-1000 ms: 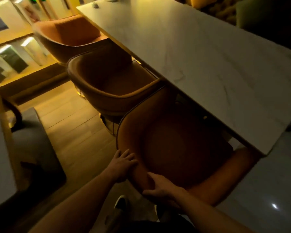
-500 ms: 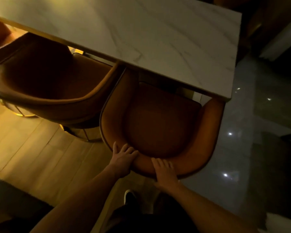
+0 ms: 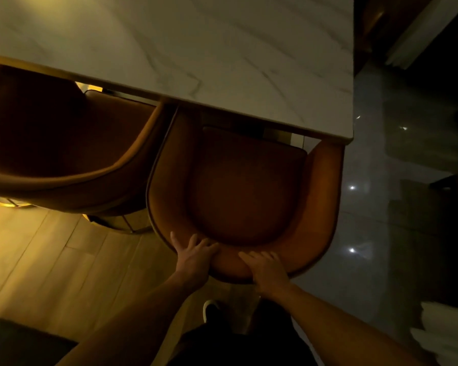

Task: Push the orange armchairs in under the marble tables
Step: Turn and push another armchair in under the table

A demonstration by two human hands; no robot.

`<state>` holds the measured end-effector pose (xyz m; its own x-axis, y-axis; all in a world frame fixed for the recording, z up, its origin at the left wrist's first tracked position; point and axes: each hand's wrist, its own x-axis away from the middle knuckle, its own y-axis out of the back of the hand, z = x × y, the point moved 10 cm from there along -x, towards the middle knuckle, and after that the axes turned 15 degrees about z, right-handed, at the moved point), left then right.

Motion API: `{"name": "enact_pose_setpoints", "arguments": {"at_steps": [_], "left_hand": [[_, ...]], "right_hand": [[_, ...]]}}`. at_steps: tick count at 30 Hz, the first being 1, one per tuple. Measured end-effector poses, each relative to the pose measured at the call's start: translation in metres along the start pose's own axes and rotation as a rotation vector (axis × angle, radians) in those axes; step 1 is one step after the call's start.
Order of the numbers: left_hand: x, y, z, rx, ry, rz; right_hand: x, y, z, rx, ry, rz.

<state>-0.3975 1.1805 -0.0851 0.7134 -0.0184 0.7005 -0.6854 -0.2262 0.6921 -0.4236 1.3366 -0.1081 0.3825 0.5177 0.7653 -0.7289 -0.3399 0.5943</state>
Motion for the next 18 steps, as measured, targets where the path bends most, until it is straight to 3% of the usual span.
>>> {"name": "enact_pose_setpoints", "arguments": {"at_steps": [18], "left_hand": [[-0.022, 0.019, 0.002, 0.020, -0.011, 0.002]], "right_hand": [[-0.011, 0.028, -0.012, -0.034, -0.007, -0.014]]}}
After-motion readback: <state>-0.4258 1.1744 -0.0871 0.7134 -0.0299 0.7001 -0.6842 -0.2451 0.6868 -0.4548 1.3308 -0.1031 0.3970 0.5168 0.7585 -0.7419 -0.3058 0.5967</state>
